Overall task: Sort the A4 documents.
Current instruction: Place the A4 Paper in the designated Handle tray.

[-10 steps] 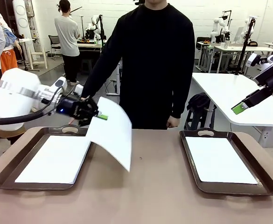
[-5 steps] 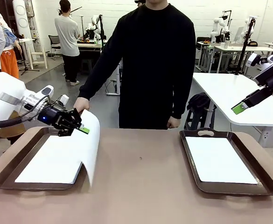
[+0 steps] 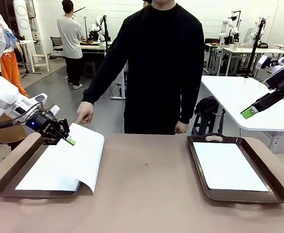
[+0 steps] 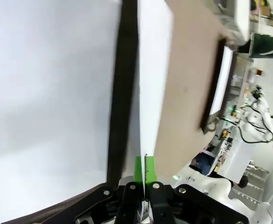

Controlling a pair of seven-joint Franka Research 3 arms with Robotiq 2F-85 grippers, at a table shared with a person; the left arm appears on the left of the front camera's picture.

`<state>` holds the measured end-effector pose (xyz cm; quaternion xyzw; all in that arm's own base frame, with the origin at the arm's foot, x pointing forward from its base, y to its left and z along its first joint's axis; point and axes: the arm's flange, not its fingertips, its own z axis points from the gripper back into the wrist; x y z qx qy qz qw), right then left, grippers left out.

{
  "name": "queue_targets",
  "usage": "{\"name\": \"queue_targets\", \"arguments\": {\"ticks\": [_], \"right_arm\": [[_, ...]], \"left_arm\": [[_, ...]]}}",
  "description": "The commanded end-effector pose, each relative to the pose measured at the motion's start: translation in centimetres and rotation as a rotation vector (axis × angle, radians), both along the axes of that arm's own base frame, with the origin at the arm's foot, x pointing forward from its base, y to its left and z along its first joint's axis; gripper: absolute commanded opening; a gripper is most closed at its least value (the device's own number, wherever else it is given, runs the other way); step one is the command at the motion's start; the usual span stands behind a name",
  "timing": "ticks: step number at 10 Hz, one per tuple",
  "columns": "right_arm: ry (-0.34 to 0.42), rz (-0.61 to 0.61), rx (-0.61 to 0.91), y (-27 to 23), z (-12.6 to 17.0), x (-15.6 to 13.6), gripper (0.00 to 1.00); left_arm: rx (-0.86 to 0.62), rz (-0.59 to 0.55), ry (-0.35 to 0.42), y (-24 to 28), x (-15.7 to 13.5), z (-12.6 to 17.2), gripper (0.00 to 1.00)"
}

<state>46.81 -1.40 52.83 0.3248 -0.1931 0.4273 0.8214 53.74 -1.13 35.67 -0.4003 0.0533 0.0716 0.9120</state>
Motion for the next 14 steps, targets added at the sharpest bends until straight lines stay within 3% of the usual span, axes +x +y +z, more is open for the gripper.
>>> {"name": "queue_targets", "arguments": {"ticks": [1,2,5,10,14], "right_arm": [[-0.002,-0.001,-0.003,0.1,0.0,0.1,1.0],[-0.002,-0.001,-0.003,0.1,0.0,0.1,1.0],[-0.002,-0.001,-0.003,0.1,0.0,0.1,1.0],[-0.002,-0.001,-0.003,0.1,0.0,0.1,1.0],[-0.002,-0.001,-0.003,0.1,0.0,0.1,1.0]], "left_arm": [[0.067,-0.053,0.065,0.1,0.5,1.2,0.01],[0.095,-0.071,0.07,0.8,0.2,1.8,0.01],[0.158,0.02,0.055,3.7,-1.0,2.4,0.01],[0.164,0.071,0.089,4.9,-0.1,-1.2,0.01],[0.279,0.055,0.083,5.4,1.7,-0.8,0.01]]}}
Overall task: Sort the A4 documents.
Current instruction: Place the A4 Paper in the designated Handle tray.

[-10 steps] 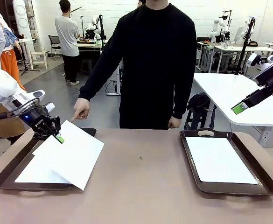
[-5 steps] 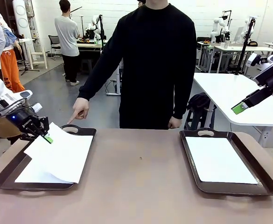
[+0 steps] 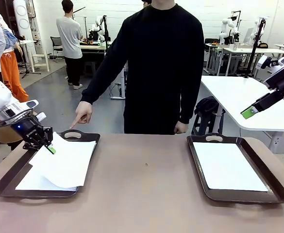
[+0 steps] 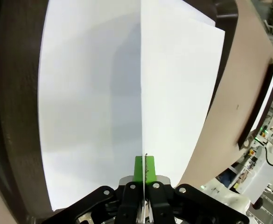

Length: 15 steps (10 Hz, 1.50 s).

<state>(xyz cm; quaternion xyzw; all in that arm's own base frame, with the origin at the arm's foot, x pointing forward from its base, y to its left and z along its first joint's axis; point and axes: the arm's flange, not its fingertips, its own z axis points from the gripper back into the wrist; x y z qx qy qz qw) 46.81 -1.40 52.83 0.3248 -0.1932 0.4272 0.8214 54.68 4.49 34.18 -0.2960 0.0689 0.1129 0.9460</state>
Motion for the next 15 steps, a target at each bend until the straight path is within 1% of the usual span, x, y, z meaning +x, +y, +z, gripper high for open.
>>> {"name": "queue_targets", "arguments": {"ticks": [1,4,7,8,9,10,11,12,13,14,15], "right_arm": [[-0.002,-0.001,-0.003,0.1,0.0,0.1,1.0],[-0.002,-0.001,-0.003,0.1,0.0,0.1,1.0],[-0.002,-0.001,-0.003,0.1,0.0,0.1,1.0],[-0.002,-0.001,-0.003,0.1,0.0,0.1,1.0],[-0.002,-0.001,-0.003,0.1,0.0,0.1,1.0],[-0.002,-0.001,-0.003,0.1,0.0,0.1,1.0],[-0.002,-0.001,-0.003,0.1,0.0,0.1,1.0],[-0.002,-0.001,-0.003,0.1,0.0,0.1,1.0],[-0.002,-0.001,-0.003,0.1,0.0,0.1,1.0],[-0.002,-0.001,-0.003,0.1,0.0,0.1,1.0],[-0.002,-0.001,-0.003,0.1,0.0,0.1,1.0]], "left_arm": [[0.084,0.001,0.016,0.1,0.9,0.9,0.01],[0.126,-0.024,0.053,0.2,1.0,0.8,0.01],[0.125,-0.061,0.056,0.0,1.9,0.6,0.01],[0.11,-0.054,0.078,-0.1,2.0,0.6,0.01],[0.116,-0.073,0.073,0.1,2.0,0.5,0.21],[0.123,-0.076,0.068,0.2,1.9,0.4,0.21],[0.13,-0.078,0.065,0.3,1.8,0.5,0.4],[0.144,-0.071,0.059,0.4,1.7,0.7,0.24],[0.156,-0.064,0.053,0.5,1.5,1.0,0.6],[0.186,-0.057,0.059,0.7,1.3,1.3,0.43],[0.2,-0.053,0.062,0.7,1.3,1.4,0.8]]}}
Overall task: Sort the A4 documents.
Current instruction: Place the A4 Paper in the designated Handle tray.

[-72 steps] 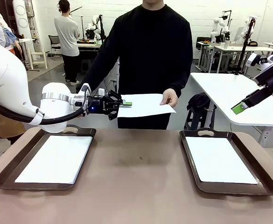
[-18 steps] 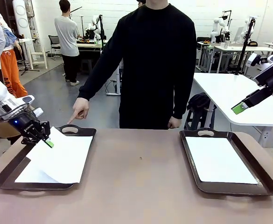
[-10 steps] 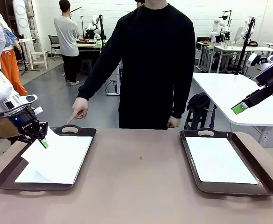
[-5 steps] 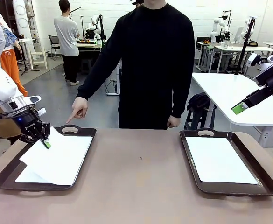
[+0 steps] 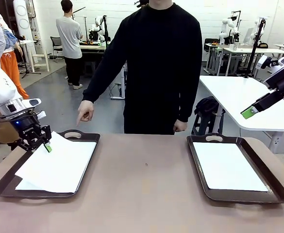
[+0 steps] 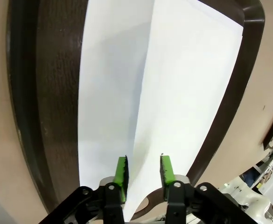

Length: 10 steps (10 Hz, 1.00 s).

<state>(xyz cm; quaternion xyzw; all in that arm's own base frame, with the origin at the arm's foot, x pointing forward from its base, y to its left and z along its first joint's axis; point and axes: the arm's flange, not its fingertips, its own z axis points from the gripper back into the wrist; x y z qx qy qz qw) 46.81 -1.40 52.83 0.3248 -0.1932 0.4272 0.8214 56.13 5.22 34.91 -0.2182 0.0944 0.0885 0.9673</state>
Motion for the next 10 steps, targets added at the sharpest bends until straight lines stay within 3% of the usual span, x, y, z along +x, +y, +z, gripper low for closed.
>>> {"name": "queue_targets", "arguments": {"ticks": [1,2,3,4,7,8,9,10], "right_arm": [[-0.002,-0.001,-0.003,0.11,-0.03,0.08,1.0],[-0.002,-0.001,-0.003,0.11,-0.03,0.08,1.0],[-0.002,-0.001,-0.003,0.11,-0.03,0.08,1.0],[-0.002,-0.001,-0.003,0.11,-0.03,0.08,1.0],[-0.002,-0.001,-0.003,0.11,-0.03,0.08,1.0],[-0.002,-0.001,-0.003,0.11,-0.03,0.08,1.0],[-0.002,-0.001,-0.003,0.11,-0.03,0.08,1.0],[-0.002,-0.001,-0.003,0.11,-0.03,0.08,1.0]], "left_arm": [[0.067,0.028,0.008,0.08,-0.14,1.01,0.63],[0.08,0.029,0.006,0.13,-0.03,1.26,1.0],[0.087,0.032,0.004,0.2,0.05,1.41,0.83],[0.089,0.034,0.004,0.19,0.07,1.51,1.0],[0.091,0.042,-0.006,0.31,-0.17,1.63,0.98],[0.065,0.073,-0.014,0.29,-0.27,1.68,1.0],[-0.01,0.182,0.037,0.26,-0.46,1.44,1.0],[0.052,0.027,-0.009,0.4,0.1,1.28,1.0]]}}
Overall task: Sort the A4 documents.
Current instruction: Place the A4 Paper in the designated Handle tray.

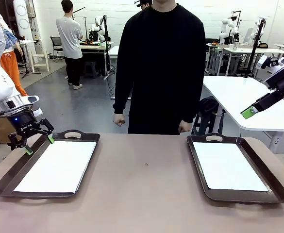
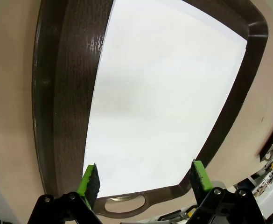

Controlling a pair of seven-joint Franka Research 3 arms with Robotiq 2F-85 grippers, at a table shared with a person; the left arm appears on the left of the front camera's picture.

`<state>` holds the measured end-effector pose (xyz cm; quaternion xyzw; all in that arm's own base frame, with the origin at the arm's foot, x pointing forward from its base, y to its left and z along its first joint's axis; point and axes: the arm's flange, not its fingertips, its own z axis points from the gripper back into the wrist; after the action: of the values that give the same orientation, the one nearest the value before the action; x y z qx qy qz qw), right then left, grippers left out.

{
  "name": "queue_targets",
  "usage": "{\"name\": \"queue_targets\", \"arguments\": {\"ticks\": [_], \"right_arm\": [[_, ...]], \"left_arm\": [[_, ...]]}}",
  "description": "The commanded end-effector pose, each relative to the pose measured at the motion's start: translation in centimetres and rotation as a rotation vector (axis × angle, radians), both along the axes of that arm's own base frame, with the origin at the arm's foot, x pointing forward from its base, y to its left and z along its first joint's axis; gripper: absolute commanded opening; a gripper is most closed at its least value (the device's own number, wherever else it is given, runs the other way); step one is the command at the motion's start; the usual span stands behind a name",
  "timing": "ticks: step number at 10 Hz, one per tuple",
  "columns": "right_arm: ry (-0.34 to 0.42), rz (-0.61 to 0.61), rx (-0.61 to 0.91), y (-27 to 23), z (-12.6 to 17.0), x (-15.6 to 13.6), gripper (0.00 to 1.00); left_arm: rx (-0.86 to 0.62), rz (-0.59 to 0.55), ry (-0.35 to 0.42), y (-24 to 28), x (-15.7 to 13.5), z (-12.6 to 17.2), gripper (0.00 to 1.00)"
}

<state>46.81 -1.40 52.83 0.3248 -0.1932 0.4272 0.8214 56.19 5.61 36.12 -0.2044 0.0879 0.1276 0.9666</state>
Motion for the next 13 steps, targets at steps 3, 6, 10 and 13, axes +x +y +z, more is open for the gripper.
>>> {"name": "queue_targets", "arguments": {"ticks": [3,6,10,13], "right_arm": [[-0.002,-0.001,-0.003,0.11,-0.03,0.08,1.0],[-0.002,-0.001,-0.003,0.11,-0.03,0.08,1.0],[-0.002,-0.001,-0.003,0.11,-0.03,0.08,1.0],[-0.002,-0.001,-0.003,0.11,-0.03,0.08,1.0]], "left_arm": [[0.017,-0.049,-0.015,0.01,0.04,0.07,1.0],[0.017,-0.049,-0.015,0.01,0.04,0.07,1.0],[0.017,-0.049,-0.015,0.01,0.04,0.07,1.0],[0.017,-0.049,-0.015,0.01,0.04,0.07,1.0]]}}
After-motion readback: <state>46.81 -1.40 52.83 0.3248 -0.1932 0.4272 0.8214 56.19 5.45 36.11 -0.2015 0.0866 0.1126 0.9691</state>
